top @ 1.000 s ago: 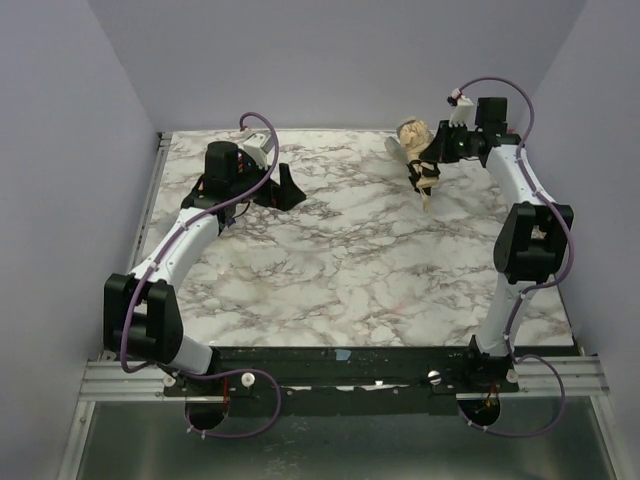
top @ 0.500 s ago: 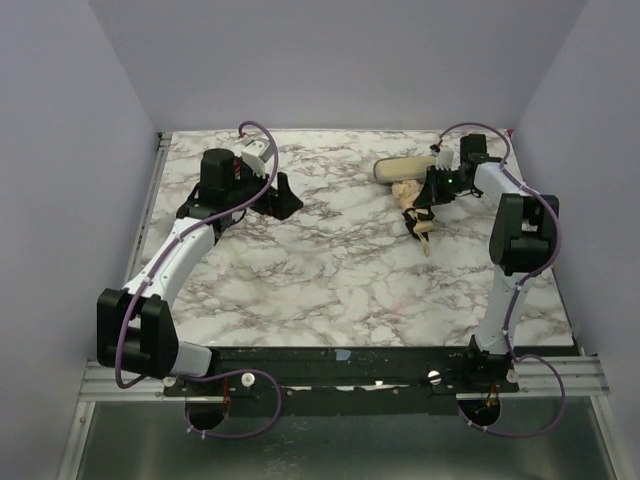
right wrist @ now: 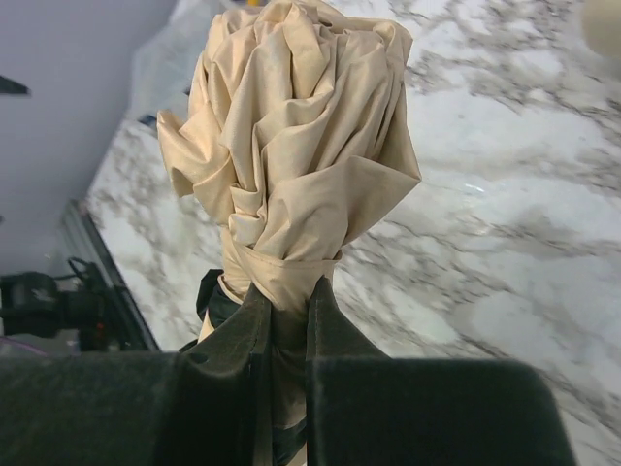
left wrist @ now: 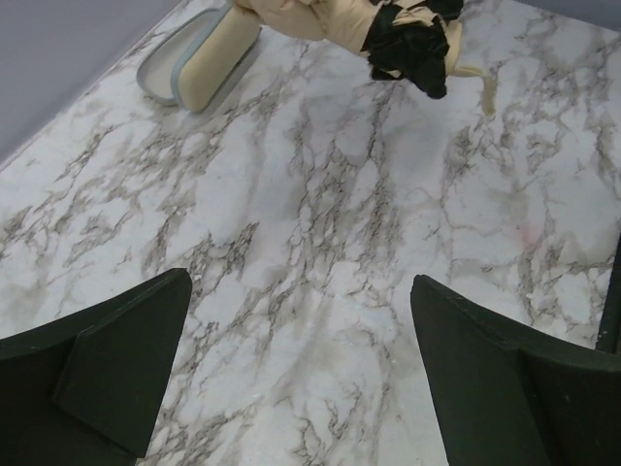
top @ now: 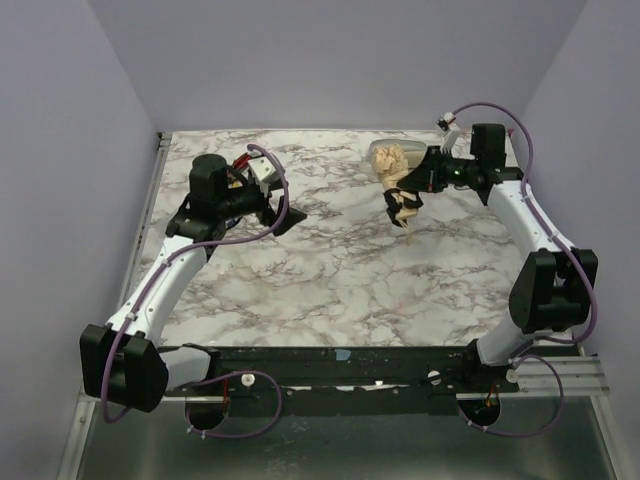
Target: Open the umbrella
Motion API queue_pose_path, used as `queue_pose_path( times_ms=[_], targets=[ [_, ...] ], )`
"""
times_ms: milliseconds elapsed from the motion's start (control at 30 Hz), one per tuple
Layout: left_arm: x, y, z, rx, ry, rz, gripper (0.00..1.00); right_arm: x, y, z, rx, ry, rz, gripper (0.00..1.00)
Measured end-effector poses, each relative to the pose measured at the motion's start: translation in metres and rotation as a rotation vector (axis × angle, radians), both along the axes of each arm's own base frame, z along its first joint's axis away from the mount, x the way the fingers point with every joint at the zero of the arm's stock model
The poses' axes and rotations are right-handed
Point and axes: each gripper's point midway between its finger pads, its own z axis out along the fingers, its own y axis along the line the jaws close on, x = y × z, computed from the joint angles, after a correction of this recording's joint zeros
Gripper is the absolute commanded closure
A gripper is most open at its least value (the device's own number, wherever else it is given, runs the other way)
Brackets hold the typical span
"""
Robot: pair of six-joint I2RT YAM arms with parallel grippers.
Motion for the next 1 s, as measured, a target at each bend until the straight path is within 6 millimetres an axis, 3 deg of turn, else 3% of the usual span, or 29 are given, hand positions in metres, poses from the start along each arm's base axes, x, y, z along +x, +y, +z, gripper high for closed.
queue_pose_path(
  times_ms=[167, 300, 400, 500, 633, 900, 1000],
  targets=[
    [-0.021, -0.030, 0.007, -0.082, 0.117, -0.041, 0.04, -0.003, 0.029, 0.030, 0.151, 0.028, -0.125, 1.00],
    [-0.042, -0.068, 0.010, -0.154, 0.247, -0.072, 0.07, 0.024, 0.025, 0.048, 0.242, 0.056, -0.323, 1.00],
    [-0.051, -0.095, 0.005, -0.187, 0.360, -0.091, 0.15, 0.040, 0.018, 0.059, 0.299, 0.080, -0.451, 1.00],
    [-0.041, -0.111, 0.001, -0.217, 0.462, -0.071, 0.21, 0.049, 0.018, 0.073, 0.338, 0.081, -0.525, 1.00],
    [-0.024, -0.125, -0.002, -0.253, 0.554, -0.039, 0.31, 0.049, 0.036, 0.090, 0.361, 0.063, -0.524, 1.00],
    [-0.012, -0.142, 0.012, -0.322, 0.584, -0.051, 0.37, 0.037, 0.067, 0.093, 0.363, 0.064, -0.476, 1.00],
    [-0.013, -0.143, 0.012, -0.325, 0.586, -0.051, 0.48, 0.037, 0.067, 0.095, 0.365, 0.060, -0.477, 1.00]
  ],
)
